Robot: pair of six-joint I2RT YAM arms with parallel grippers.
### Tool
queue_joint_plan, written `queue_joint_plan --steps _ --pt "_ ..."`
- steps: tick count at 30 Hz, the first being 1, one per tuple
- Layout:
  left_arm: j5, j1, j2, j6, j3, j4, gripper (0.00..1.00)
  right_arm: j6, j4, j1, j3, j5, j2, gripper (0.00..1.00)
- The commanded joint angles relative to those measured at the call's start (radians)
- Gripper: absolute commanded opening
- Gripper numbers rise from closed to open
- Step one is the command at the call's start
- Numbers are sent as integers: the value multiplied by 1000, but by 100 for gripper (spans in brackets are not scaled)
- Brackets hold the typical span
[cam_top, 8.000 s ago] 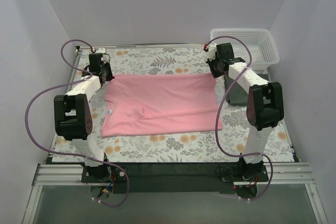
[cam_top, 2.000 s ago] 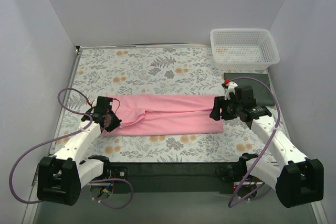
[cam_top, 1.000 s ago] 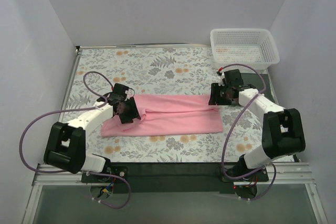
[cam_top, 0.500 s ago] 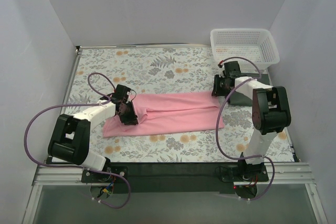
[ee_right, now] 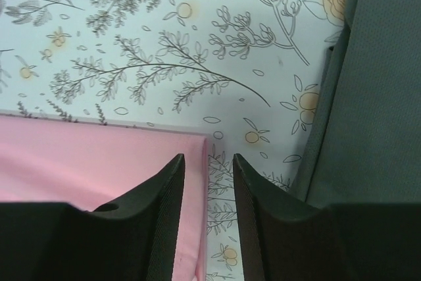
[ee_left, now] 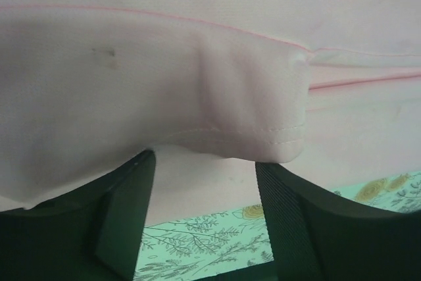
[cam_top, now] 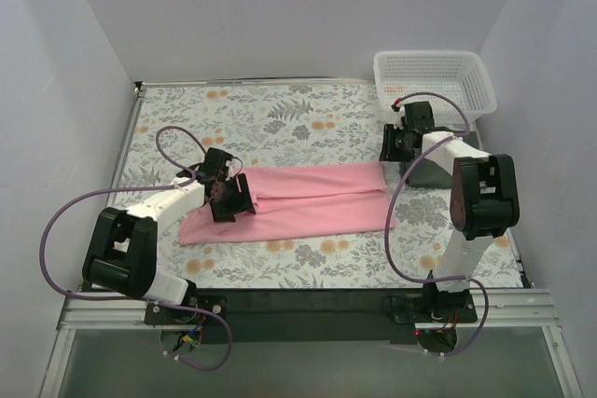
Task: Fold and stack the t-shirts
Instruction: Fold the tshirt
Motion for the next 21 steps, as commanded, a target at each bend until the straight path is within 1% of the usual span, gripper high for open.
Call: queue_joint_plan --steps 1,2,4,5,10,11,12,15,16,18,19,20,21 --pt "-26 -20 -75 36 73 -55 60 -66 19 19 -5 -36 -74 37" --pt "-26 -31 -87 43 114 -57 62 -72 19 25 -5 -32 -75 37" --pt "-29 -78 -86 59 154 -51 63 -86 19 37 -11 -30 -78 39" --pt "-28 -97 -82 69 198 -48 63 -89 19 42 -13 -27 -80 39" --pt "-28 -221 33 122 294 4 62 -114 17 85 -8 -16 -75 39" --pt "-28 -236 55 154 303 36 61 -121 16 88 -5 -18 -72 39" --pt "-32 -272 102 170 318 54 60 -126 16 99 -4 -19 -66 39" --pt "-48 -321 184 252 352 104 57 -131 13 118 9 -25 -52 39" --pt "-77 -351 231 276 379 113 53 -131 10 123 13 -28 -43 38" --pt "-115 -394 280 341 404 135 49 -167 4 143 26 -36 -29 38" --pt "-130 -405 302 356 429 140 48 -169 0 149 29 -35 -25 38" --pt "-172 -411 340 369 436 147 44 -170 -3 155 33 -33 -19 38" --pt "-180 -416 354 379 447 155 43 -172 -3 164 35 -35 -12 38"
